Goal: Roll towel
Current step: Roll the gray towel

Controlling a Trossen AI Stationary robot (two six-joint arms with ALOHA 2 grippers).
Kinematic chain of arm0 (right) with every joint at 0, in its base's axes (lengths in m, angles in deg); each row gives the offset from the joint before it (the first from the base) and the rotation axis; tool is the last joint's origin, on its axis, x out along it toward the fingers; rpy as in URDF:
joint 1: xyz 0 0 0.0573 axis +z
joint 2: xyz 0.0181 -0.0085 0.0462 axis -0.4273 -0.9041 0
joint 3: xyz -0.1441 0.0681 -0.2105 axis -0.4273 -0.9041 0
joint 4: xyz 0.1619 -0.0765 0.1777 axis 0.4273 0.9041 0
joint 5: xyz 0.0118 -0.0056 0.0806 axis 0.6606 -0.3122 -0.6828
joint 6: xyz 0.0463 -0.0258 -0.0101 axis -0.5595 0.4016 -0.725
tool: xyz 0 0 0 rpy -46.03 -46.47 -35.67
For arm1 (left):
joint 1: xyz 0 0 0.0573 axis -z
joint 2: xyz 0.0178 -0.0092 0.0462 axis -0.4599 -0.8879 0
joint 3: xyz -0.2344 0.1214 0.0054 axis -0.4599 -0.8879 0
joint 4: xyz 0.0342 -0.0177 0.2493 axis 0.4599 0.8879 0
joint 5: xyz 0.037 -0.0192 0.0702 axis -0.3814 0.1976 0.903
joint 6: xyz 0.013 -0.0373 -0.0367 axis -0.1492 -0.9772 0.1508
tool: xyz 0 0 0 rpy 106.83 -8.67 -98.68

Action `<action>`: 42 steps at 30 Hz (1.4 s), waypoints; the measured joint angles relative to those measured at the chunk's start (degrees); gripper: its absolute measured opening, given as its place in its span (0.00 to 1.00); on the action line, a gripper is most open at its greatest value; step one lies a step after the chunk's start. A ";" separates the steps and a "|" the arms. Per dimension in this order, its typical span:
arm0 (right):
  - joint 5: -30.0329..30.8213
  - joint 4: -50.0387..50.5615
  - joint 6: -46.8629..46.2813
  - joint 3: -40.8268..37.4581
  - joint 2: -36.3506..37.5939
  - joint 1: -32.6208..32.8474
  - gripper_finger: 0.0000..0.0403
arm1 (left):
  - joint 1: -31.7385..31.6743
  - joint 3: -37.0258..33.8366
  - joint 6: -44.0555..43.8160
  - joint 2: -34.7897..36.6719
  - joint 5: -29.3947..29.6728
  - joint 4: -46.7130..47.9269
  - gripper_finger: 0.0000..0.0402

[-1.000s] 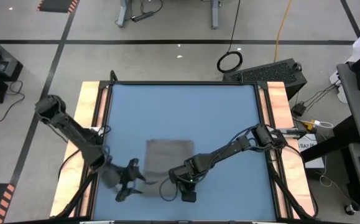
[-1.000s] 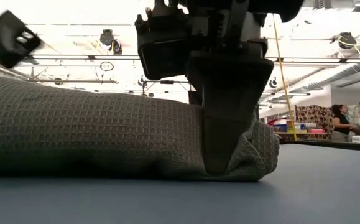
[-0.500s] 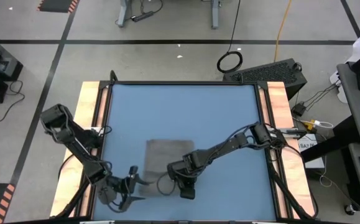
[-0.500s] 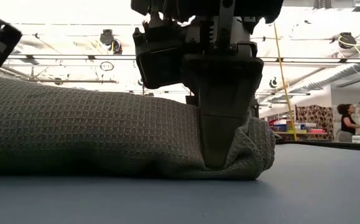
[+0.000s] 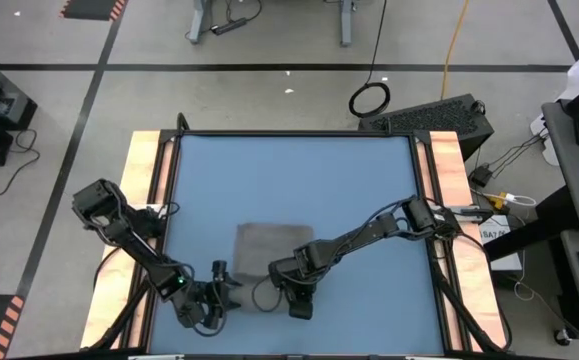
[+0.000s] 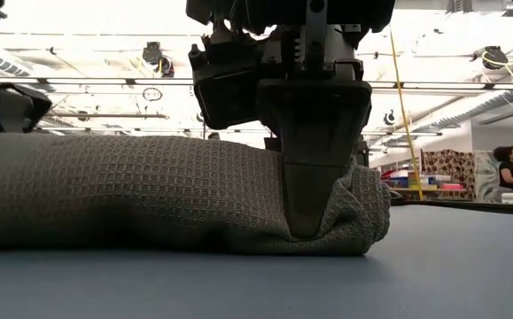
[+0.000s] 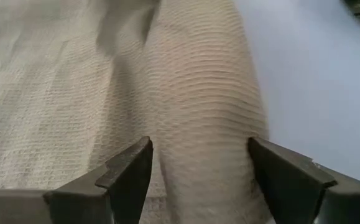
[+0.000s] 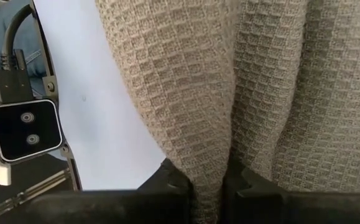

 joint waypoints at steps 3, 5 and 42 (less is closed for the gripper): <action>0.41 0.00 -0.39 0.00 0.02 0.02 0.04 | -0.77 0.00 -0.81 -0.66 -0.46 0.04 0.68; 0.39 0.00 -0.42 0.02 0.02 0.04 0.04 | -0.95 0.02 -2.50 -0.66 -0.16 0.14 0.66; 1.93 -0.32 -2.41 0.09 0.20 0.66 0.05 | 4.69 3.78 -0.24 -4.04 6.75 1.75 0.82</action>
